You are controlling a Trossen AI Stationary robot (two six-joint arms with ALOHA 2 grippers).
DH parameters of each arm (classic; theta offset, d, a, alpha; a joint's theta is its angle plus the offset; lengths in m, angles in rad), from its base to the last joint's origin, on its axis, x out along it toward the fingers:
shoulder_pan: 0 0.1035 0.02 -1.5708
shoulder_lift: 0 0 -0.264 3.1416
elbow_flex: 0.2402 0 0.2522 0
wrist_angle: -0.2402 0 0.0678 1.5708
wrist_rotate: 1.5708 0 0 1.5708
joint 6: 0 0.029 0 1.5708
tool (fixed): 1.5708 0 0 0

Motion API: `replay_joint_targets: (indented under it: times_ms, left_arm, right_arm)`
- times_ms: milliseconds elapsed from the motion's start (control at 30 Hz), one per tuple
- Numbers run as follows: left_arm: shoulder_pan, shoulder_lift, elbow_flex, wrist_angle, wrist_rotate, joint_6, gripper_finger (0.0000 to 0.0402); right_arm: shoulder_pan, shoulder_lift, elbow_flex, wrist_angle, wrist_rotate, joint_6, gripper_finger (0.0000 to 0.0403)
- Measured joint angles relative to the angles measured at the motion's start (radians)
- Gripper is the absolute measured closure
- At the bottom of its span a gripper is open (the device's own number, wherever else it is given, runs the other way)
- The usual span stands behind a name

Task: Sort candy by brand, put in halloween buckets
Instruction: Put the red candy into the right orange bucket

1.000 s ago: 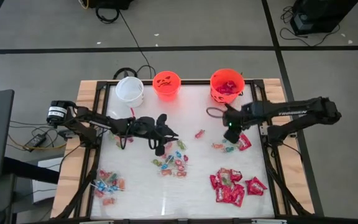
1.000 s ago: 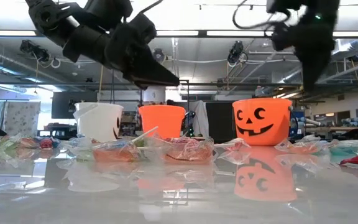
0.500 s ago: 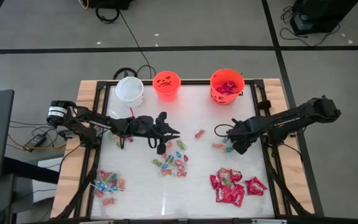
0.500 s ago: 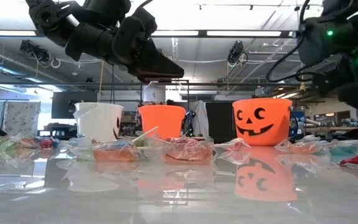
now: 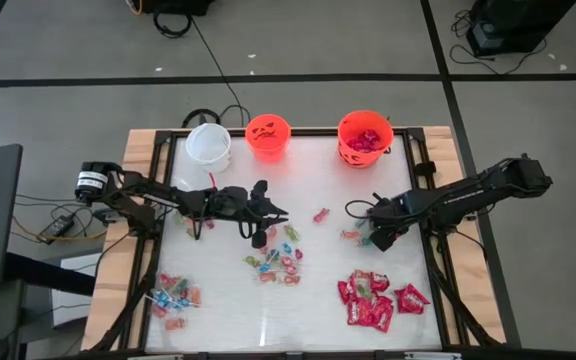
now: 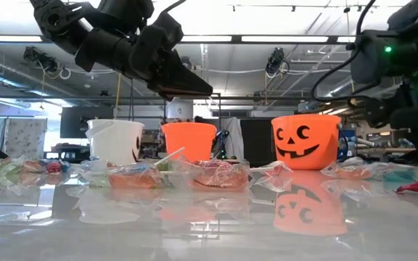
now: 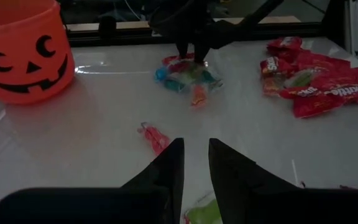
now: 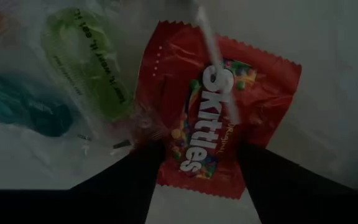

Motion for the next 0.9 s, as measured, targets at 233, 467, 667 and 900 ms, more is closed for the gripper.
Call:
replay_joint_targets:
  times_ms: [233,467,667,900]
  left_arm:
    - [0.0,0.0,0.0,0.007,-0.011,0.0,0.0321]
    - [0.0,0.0,0.0,0.005,-0.011,-0.002,0.0321]
    - [0.0,0.0,0.0,0.0,-0.011,-0.003,0.0321]
    - [0.0,0.0,0.0,-0.045,-0.008,-0.009,0.0321]
  right_arm:
    - [-0.018,0.002,0.002,0.022,0.014,0.002,0.02]
    - [-0.028,0.003,0.002,0.039,0.01,-0.006,0.0327]
    - [-0.006,-0.007,0.11,-0.037,-0.008,-0.036,0.0385]
    - [-0.02,-0.022,0.342,-0.052,0.099,-0.149,0.0389]
